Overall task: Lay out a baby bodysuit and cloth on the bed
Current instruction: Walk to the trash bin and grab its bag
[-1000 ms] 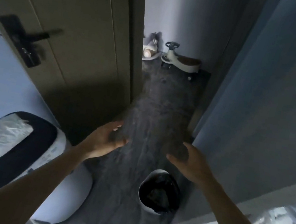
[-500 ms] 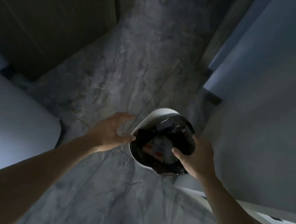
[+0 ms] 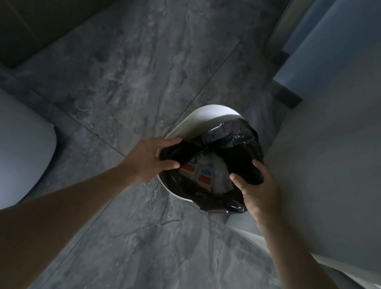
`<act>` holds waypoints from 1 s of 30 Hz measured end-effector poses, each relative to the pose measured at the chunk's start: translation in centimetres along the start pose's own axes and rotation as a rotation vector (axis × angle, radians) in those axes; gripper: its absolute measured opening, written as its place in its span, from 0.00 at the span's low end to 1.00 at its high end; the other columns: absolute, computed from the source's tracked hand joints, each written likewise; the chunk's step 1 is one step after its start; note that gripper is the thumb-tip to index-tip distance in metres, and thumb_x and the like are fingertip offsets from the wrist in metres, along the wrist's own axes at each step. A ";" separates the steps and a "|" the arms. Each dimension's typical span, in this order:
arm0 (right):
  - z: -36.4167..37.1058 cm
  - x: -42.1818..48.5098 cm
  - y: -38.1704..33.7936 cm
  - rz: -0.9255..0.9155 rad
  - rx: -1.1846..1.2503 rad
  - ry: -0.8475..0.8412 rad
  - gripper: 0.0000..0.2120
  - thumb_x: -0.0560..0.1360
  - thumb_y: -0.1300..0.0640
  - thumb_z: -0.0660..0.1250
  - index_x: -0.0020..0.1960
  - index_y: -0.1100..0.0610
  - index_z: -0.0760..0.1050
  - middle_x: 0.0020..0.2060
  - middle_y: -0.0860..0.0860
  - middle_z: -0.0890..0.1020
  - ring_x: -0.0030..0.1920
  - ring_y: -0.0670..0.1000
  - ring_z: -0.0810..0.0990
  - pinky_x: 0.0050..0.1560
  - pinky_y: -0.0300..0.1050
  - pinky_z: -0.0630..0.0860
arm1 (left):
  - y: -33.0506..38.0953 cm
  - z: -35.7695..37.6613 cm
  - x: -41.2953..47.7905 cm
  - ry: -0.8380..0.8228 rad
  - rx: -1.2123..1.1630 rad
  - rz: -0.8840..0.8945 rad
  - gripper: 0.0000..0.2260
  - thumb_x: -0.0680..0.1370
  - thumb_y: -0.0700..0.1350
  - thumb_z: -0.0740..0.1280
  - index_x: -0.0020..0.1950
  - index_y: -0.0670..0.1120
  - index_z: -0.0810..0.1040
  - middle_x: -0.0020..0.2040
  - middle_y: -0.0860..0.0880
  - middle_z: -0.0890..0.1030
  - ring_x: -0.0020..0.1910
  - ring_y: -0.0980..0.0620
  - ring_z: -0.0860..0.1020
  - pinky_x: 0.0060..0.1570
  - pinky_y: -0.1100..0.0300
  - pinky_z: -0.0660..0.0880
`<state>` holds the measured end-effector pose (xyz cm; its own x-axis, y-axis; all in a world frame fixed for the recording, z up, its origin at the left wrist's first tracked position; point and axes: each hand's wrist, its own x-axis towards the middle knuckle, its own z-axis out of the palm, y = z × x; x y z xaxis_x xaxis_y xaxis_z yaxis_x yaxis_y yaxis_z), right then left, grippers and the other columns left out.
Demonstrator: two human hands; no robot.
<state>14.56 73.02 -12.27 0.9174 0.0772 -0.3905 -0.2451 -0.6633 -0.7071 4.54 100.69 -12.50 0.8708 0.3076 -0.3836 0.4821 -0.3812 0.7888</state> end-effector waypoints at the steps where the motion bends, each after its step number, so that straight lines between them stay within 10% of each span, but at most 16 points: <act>1: 0.0 0.1 0.3 0.012 0.021 -0.008 0.43 0.61 0.42 0.84 0.73 0.48 0.75 0.68 0.51 0.81 0.68 0.51 0.79 0.70 0.52 0.77 | -0.2 0.0 0.2 0.002 -0.023 -0.017 0.32 0.69 0.46 0.83 0.71 0.54 0.80 0.68 0.51 0.82 0.69 0.53 0.79 0.75 0.49 0.71; 11: 0.9 -0.6 -0.3 -0.037 -0.074 -0.131 0.45 0.63 0.58 0.86 0.77 0.57 0.71 0.69 0.54 0.79 0.69 0.51 0.78 0.68 0.40 0.72 | -2.2 -1.3 -1.2 0.011 -0.126 -0.170 0.35 0.68 0.36 0.82 0.68 0.64 0.80 0.61 0.46 0.86 0.59 0.47 0.85 0.54 0.44 0.85; 18: 0.4 -2.9 -5.4 -0.167 -0.170 -0.287 0.48 0.64 0.54 0.86 0.79 0.55 0.68 0.72 0.52 0.77 0.73 0.50 0.75 0.71 0.39 0.69 | -1.9 -5.5 -6.2 0.067 -0.185 -0.211 0.34 0.74 0.30 0.76 0.76 0.52 0.75 0.65 0.52 0.81 0.50 0.54 0.84 0.37 0.68 0.81; 30: -3.1 -11.7 -21.2 -0.610 -0.381 -0.537 0.50 0.63 0.51 0.87 0.80 0.53 0.68 0.75 0.51 0.74 0.71 0.42 0.71 0.70 0.33 0.63 | 4.0 -14.3 -25.4 0.502 -0.137 -0.285 0.39 0.65 0.47 0.84 0.74 0.61 0.76 0.60 0.54 0.87 0.59 0.50 0.85 0.66 0.48 0.79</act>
<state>10.03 83.85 9.09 0.5600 0.7717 -0.3014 0.4453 -0.5871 -0.6760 -17.01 103.85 7.22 0.5401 0.7691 -0.3418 0.6445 -0.1169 0.7556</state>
